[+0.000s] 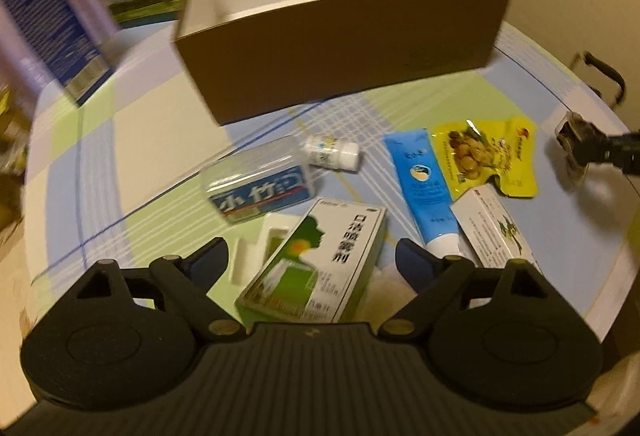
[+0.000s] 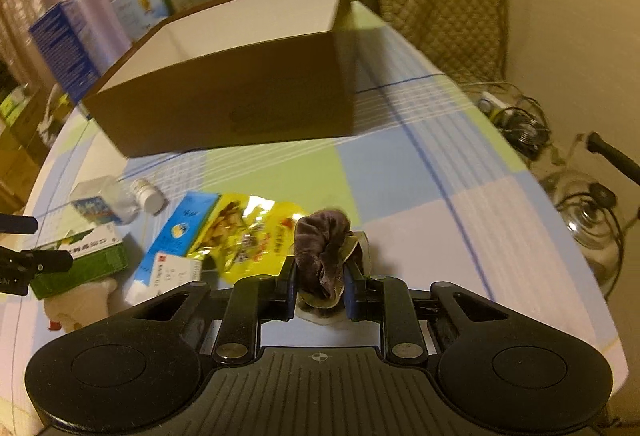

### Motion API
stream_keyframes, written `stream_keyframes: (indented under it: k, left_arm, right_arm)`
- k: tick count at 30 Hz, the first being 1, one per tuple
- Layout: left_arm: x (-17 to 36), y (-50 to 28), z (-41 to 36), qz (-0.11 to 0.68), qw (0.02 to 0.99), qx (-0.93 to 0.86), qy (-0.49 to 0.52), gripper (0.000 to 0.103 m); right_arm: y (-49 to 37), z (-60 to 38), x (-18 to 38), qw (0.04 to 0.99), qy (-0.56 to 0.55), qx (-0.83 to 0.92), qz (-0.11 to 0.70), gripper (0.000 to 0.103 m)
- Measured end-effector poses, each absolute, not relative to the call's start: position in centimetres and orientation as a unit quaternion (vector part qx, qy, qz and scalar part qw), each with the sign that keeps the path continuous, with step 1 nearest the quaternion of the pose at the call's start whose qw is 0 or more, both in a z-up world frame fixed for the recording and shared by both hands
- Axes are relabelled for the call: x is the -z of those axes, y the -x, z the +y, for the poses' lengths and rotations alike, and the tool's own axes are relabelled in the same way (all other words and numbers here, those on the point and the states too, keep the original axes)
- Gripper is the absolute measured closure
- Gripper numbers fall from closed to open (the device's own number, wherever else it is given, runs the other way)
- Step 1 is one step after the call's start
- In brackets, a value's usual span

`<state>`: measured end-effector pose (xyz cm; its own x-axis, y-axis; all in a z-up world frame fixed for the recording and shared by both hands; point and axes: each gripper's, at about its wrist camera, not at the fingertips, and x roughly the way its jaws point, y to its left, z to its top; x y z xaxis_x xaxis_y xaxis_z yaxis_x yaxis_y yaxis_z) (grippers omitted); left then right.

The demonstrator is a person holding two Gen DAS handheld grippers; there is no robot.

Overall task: Organize objects
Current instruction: 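Grasp green spray box with left tool while right tool grasps dark fungus bag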

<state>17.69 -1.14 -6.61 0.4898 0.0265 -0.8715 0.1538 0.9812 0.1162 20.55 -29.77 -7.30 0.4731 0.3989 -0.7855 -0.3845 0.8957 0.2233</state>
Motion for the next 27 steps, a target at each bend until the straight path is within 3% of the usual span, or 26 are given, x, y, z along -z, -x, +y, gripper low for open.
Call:
stream_keyframes:
  k: [5,11,13,17,27]
  left_arm:
    - [7.5,-19.3,-1.0,0.52,0.843,0.077,-0.112,0.029]
    - [9.1,-20.1,-1.2,0.552,0.816,0.112,-0.128,0.031]
    - [9.7,-20.2,-1.1,0.561,0.81,0.108,-0.131,0.043]
    - [9.3,-20.1,-0.7,0.552,0.819,0.099,-0.118,0.05]
    - [7.4,-18.9,-1.0,0.522,0.847,0.064,-0.077,0.051]
  right_arm:
    - [-20.7,-31.4,7.3,0.86,-0.023,-0.207,0.466,0.084]
    - [-20.8,-32.7,7.4,0.859,-0.035,-0.195,0.472,0.084]
    - [-20.9,-32.9,7.4,0.859,-0.035,-0.195,0.473,0.084]
    - [-21.0,-33.1,7.4,0.858,-0.033,-0.199,0.471,0.084]
    - [-22.1,-33.0,7.0,0.855,-0.027,-0.226,0.466,0.084]
